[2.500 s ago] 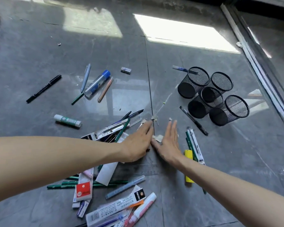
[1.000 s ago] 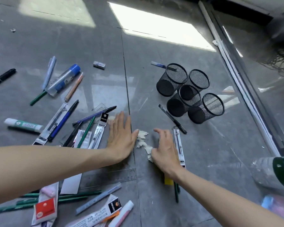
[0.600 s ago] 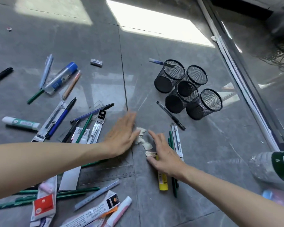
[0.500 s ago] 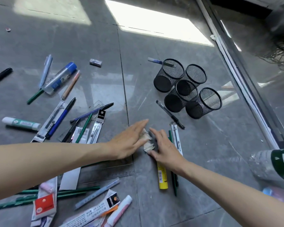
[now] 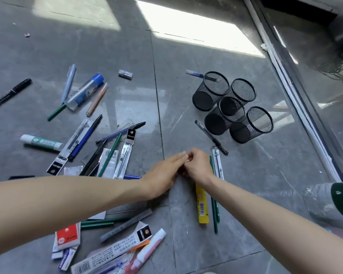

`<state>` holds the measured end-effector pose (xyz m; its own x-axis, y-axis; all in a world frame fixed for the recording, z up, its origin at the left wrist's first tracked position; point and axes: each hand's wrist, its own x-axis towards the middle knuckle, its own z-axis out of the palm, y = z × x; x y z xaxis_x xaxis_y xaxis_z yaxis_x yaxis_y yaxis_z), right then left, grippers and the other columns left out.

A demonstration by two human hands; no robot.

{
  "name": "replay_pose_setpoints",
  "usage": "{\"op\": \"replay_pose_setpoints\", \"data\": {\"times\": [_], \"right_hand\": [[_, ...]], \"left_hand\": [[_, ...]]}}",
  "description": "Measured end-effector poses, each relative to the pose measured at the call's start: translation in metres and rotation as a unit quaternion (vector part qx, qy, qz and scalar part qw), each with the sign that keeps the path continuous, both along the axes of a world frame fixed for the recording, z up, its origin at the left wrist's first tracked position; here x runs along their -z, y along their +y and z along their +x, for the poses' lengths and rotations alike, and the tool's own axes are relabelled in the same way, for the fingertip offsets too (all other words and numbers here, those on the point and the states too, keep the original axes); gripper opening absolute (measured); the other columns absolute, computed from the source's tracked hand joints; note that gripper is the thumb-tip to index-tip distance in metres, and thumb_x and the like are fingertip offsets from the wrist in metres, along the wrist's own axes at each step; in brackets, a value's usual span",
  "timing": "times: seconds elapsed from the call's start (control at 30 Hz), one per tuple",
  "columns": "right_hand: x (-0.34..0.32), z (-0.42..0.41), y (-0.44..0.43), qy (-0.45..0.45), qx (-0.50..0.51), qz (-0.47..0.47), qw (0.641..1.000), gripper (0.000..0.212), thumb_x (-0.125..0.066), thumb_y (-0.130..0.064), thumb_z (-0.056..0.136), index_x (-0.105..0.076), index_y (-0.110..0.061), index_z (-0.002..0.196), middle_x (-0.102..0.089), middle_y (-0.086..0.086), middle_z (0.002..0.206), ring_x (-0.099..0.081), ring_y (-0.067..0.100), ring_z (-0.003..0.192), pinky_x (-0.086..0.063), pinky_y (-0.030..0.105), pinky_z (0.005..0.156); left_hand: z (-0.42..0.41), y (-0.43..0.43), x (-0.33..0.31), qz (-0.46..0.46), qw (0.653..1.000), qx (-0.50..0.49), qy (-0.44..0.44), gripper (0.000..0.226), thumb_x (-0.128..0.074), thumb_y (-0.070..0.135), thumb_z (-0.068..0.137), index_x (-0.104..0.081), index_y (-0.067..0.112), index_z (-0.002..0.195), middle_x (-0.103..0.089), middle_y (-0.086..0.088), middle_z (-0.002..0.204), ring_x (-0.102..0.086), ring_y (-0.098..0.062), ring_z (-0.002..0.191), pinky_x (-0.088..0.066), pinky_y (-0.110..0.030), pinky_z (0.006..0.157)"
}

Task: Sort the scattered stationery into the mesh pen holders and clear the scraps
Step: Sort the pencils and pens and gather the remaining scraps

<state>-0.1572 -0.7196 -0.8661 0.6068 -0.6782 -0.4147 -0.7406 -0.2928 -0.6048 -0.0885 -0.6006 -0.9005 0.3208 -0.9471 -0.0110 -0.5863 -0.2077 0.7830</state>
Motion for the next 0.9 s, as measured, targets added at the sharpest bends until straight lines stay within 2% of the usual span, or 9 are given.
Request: {"op": "replay_pose_setpoints", "data": {"times": [0.07,0.13,0.2,0.27,0.4,0.57,0.63,0.77,0.9], "right_hand": [[-0.003,0.001,0.005,-0.006,0.049,0.043,0.998,0.015,-0.058,-0.002,0.074,-0.064,-0.015,0.069,-0.067,0.009,0.067,-0.066,0.028,0.066,-0.058,0.045,0.066],[-0.009,0.001,0.010,-0.019,0.102,0.113,0.988,0.021,-0.057,0.003,0.072,-0.064,-0.015,0.062,-0.063,0.008,0.060,-0.059,0.025,0.055,-0.053,0.040,0.058],[-0.018,-0.001,0.014,-0.028,0.134,0.198,0.970,0.023,-0.057,0.007,0.075,-0.061,-0.012,0.064,-0.057,0.009,0.059,-0.049,0.018,0.047,-0.043,0.029,0.046],[-0.029,-0.003,0.017,-0.041,0.135,0.274,0.951,0.019,-0.056,0.007,0.079,-0.061,-0.008,0.070,-0.056,0.010,0.064,-0.047,0.012,0.046,-0.033,0.021,0.043],[-0.050,0.004,0.022,-0.054,0.124,0.304,0.943,0.012,-0.053,0.002,0.083,-0.063,-0.002,0.086,-0.057,0.011,0.068,-0.052,0.010,0.046,-0.030,0.018,0.043],[-0.064,0.042,0.041,-0.044,0.095,0.253,0.962,0.017,-0.044,0.004,0.088,-0.058,-0.002,0.093,-0.052,0.010,0.064,-0.044,0.014,0.049,-0.027,0.016,0.039],[-0.066,0.062,0.059,-0.037,0.041,0.238,0.970,0.014,-0.046,0.001,0.089,-0.058,-0.004,0.090,-0.052,0.009,0.064,-0.046,0.015,0.051,-0.030,0.016,0.039],[-0.074,0.105,0.112,-0.055,-0.081,0.228,0.969,0.022,-0.049,0.001,0.087,-0.059,-0.012,0.073,-0.053,0.006,0.062,-0.047,0.013,0.050,-0.034,0.018,0.044],[-0.084,0.142,0.181,-0.082,-0.206,0.226,0.949,0.017,-0.051,0.000,0.085,-0.061,-0.009,0.075,-0.056,0.009,0.064,-0.050,0.016,0.054,-0.037,0.018,0.044]], "left_hand": [[-0.004,-0.003,-0.002,-0.053,0.997,-0.051,0.012,0.060,-0.049,-0.009,0.078,-0.051,0.013,0.134,-0.050,-0.010,0.139,-0.050,-0.022,0.126,-0.036,-0.028,0.106],[-0.002,-0.005,-0.011,-0.078,0.995,-0.062,0.018,0.040,-0.049,0.001,0.077,-0.066,0.012,0.111,-0.068,-0.013,0.110,-0.064,-0.024,0.102,-0.047,-0.030,0.088],[0.006,-0.005,-0.018,-0.050,0.997,-0.058,-0.005,0.028,-0.045,0.013,0.079,-0.069,0.009,0.092,-0.070,-0.012,0.088,-0.065,-0.025,0.083,-0.047,-0.030,0.071],[0.013,-0.003,-0.024,-0.023,0.996,-0.078,-0.033,0.022,-0.049,0.011,0.080,-0.070,0.008,0.081,-0.069,-0.012,0.077,-0.064,-0.027,0.074,-0.037,-0.024,0.061],[0.029,0.006,-0.050,-0.002,0.983,-0.179,0.036,0.010,-0.067,0.011,0.084,-0.075,0.005,0.084,-0.072,-0.014,0.081,-0.065,-0.020,0.078,-0.039,-0.023,0.063],[0.065,0.033,-0.093,0.013,0.976,-0.217,0.033,0.009,-0.068,0.004,0.081,-0.074,-0.002,0.082,-0.072,-0.013,0.077,-0.061,-0.015,0.070,-0.043,-0.014,0.064],[0.079,0.054,-0.108,0.016,0.973,-0.231,0.016,0.010,-0.068,0.005,0.081,-0.075,-0.002,0.079,-0.070,-0.017,0.073,-0.063,-0.018,0.067,-0.048,-0.022,0.066],[0.097,0.115,-0.134,0.056,0.955,-0.290,0.005,0.012,-0.068,0.010,0.083,-0.075,0.001,0.080,-0.069,-0.016,0.073,-0.056,-0.010,0.066,-0.043,-0.022,0.063],[0.104,0.193,-0.150,0.077,0.901,-0.425,0.036,0.014,-0.068,0.011,0.083,-0.072,0.002,0.073,-0.064,-0.004,0.060,-0.058,-0.004,0.056,-0.046,-0.019,0.060]]}}
